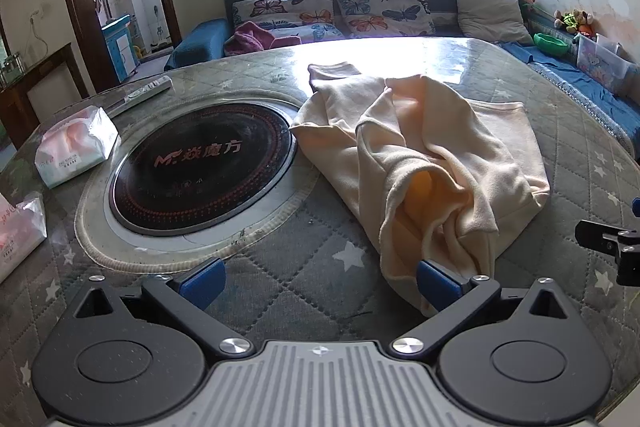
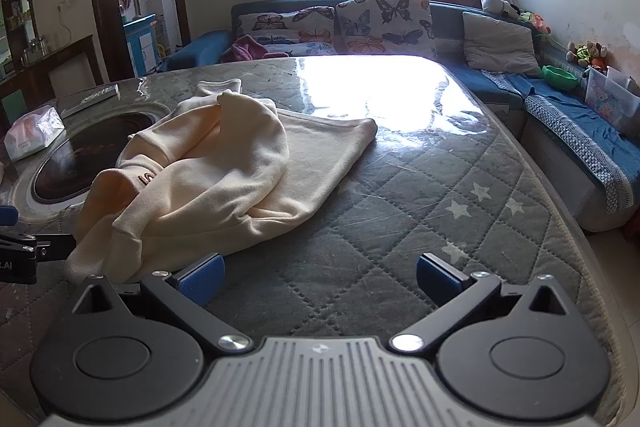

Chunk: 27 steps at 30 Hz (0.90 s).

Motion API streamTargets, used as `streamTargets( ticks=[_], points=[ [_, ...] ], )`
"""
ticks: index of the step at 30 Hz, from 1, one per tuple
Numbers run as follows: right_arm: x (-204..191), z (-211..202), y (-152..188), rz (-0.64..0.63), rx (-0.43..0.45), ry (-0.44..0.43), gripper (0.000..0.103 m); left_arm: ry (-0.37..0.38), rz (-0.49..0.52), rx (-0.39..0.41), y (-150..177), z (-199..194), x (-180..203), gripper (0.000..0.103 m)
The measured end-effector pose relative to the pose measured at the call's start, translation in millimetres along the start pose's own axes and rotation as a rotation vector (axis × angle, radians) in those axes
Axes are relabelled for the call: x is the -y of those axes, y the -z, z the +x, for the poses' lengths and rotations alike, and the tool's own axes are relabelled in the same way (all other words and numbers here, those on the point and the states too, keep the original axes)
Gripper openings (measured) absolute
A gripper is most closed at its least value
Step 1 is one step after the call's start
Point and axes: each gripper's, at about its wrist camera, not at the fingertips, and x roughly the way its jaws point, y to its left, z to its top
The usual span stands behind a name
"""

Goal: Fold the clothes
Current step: 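Move both grippers toward the crumpled cream sweatshirt on the table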

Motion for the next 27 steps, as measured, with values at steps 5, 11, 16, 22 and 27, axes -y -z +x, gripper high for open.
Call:
streamTargets(
  ticks=[5,11,16,22,27],
  points=[
    [-1,1,-2,0.001,0.004,-0.006,0.103,-0.002,0.008,0.000,-2,1,1,0.103],
    [-2,2,-4,0.006,0.013,-0.012,0.103,-0.006,0.026,0.003,-6,2,3,0.103],
    [-3,4,-7,0.002,0.013,-0.018,0.103,-0.010,0.037,0.004,-10,4,4,0.103],
    [-4,8,-12,-0.006,0.016,-0.026,0.103,-0.017,0.050,0.009,-15,7,4,0.103],
    [-5,10,-17,-0.011,0.022,-0.031,0.103,-0.026,0.058,0.014,-21,9,2,0.103]
  ],
)
